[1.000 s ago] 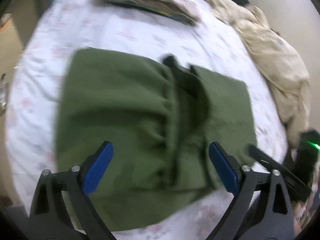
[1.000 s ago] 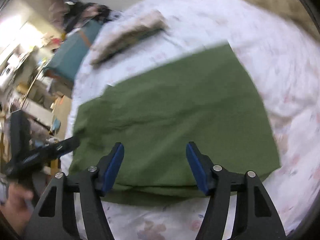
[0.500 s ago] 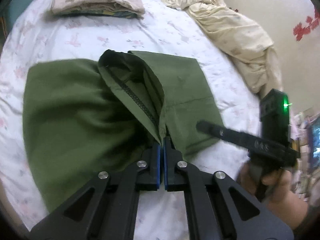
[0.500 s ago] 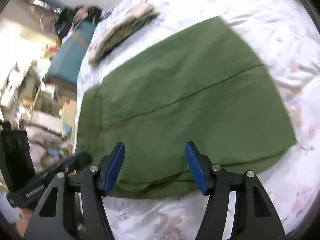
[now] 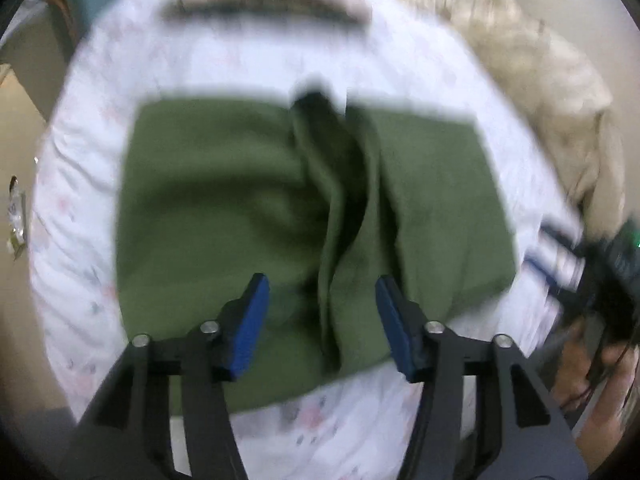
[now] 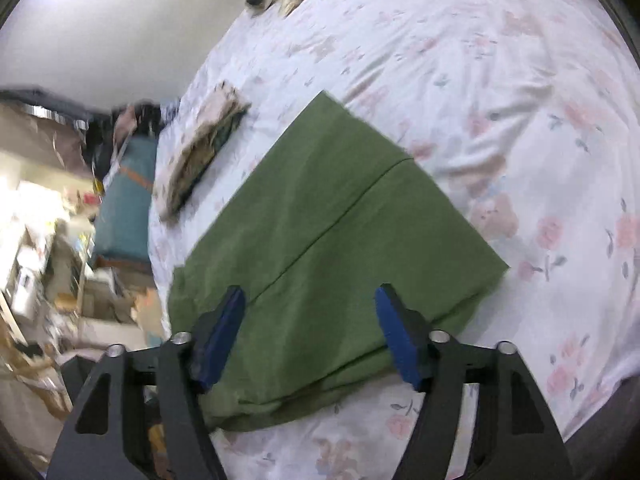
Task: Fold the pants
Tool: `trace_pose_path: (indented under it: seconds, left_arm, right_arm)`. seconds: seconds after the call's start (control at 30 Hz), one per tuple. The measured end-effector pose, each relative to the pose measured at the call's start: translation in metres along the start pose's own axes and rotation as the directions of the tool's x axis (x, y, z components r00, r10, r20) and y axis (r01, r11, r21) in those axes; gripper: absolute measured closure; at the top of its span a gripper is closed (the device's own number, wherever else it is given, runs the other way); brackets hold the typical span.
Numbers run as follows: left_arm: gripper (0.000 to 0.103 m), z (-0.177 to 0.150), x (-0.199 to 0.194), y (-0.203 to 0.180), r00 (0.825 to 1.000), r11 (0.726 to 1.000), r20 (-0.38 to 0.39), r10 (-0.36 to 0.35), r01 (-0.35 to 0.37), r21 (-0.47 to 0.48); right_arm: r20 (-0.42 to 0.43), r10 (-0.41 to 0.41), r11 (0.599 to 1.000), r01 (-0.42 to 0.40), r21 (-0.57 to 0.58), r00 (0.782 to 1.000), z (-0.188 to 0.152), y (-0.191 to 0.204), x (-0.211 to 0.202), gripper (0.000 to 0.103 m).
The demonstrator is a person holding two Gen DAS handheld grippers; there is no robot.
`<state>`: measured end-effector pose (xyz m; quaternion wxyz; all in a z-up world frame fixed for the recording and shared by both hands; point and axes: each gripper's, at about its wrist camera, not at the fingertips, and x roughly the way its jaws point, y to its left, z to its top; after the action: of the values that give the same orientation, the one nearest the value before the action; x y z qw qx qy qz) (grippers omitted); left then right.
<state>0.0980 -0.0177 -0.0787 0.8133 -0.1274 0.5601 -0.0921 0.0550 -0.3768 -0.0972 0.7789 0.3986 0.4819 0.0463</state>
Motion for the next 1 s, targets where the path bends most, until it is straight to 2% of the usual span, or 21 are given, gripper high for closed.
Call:
trace_pose_path:
  seconds: [0.03,0.07,0.1,0.13,0.23,0.33,0.43,0.57,0.6,0.63,0.67,0.7,0.73,0.83,1.0]
  left_arm:
    - [0.046,0.004,-0.009,-0.004,0.998,1.0,0.058,-0.016,0.015,0.013]
    - [0.045,0.005,-0.01,-0.007,0.997,1.0,0.08,-0.01,0.007,0.028]
    - [0.045,0.006,-0.009,-0.01,0.996,0.999,0.09,0.004,-0.009,0.047]
    - [0.045,0.007,0.0,-0.014,0.995,0.995,0.082,0.055,-0.062,0.08]
    - [0.045,0.001,0.032,-0.012,0.983,0.977,-0.003,0.181,-0.18,0.116]
    - [0.045,-0.004,0.054,0.004,0.973,0.978,-0.111,0.202,-0.194,0.08]
    - [0.045,-0.002,0.056,0.013,0.974,0.982,-0.128,0.187,-0.184,0.033]
    - [0.045,-0.003,0.054,0.01,0.974,0.981,-0.118,0.194,-0.191,0.041]
    - [0.045,-0.004,0.055,0.01,0.973,0.98,-0.118,0.198,-0.194,0.046]
    - [0.045,-0.004,0.055,0.009,0.972,0.979,-0.118,0.201,-0.196,0.052]
    - [0.045,-0.004,0.055,0.008,0.972,0.979,-0.117,0.203,-0.197,0.059]
    - [0.045,-0.003,0.055,0.007,0.973,0.979,-0.117,0.2,-0.194,0.061]
    - [0.045,-0.004,0.055,0.007,0.973,0.98,-0.118,0.198,-0.192,0.06]
    - [0.045,-0.004,0.056,0.007,0.975,0.981,-0.118,0.19,-0.185,0.053]
    - [0.045,-0.004,0.032,0.016,0.987,0.991,-0.093,0.13,-0.132,-0.009]
  right_arm:
    - [0.018,0.008,0.999,-0.008,0.031,1.0,-0.002,-0.009,-0.008,0.029]
    - [0.034,0.015,0.997,-0.018,0.072,0.999,-0.004,-0.017,-0.011,0.028]
    - [0.043,0.013,0.993,-0.018,0.118,0.999,-0.007,-0.027,-0.013,0.028]
    - [0.04,0.004,0.988,-0.01,0.155,0.999,-0.009,-0.035,-0.013,0.028]
    - [-0.001,-0.048,0.952,0.046,0.303,0.999,-0.016,-0.066,0.0,0.028]
    - [0.011,-0.147,0.918,0.132,0.373,0.989,-0.014,-0.083,0.002,0.028]
    - [0.013,-0.176,0.919,0.16,0.361,0.984,-0.005,-0.084,0.01,0.028]
    - [0.039,-0.23,0.929,0.208,0.308,0.972,0.006,-0.079,0.02,0.03]
    - [0.037,-0.241,0.933,0.22,0.285,0.97,0.008,-0.078,0.024,0.046]
    - [0.027,-0.237,0.939,0.222,0.263,0.971,0.009,-0.078,0.028,0.069]
    - [0.015,-0.242,0.943,0.231,0.24,0.97,0.01,-0.074,0.03,0.077]
    - [0.029,-0.253,0.944,0.24,0.225,0.967,0.011,-0.071,0.027,0.092]
    - [0.059,-0.259,0.948,0.242,0.205,0.964,0.012,-0.066,0.021,0.097]
    - [0.138,-0.25,0.962,0.23,0.145,0.958,0.01,-0.05,0.004,0.1]
    - [0.255,-0.118,0.989,0.136,-0.054,0.96,0.005,0.002,-0.022,0.1]
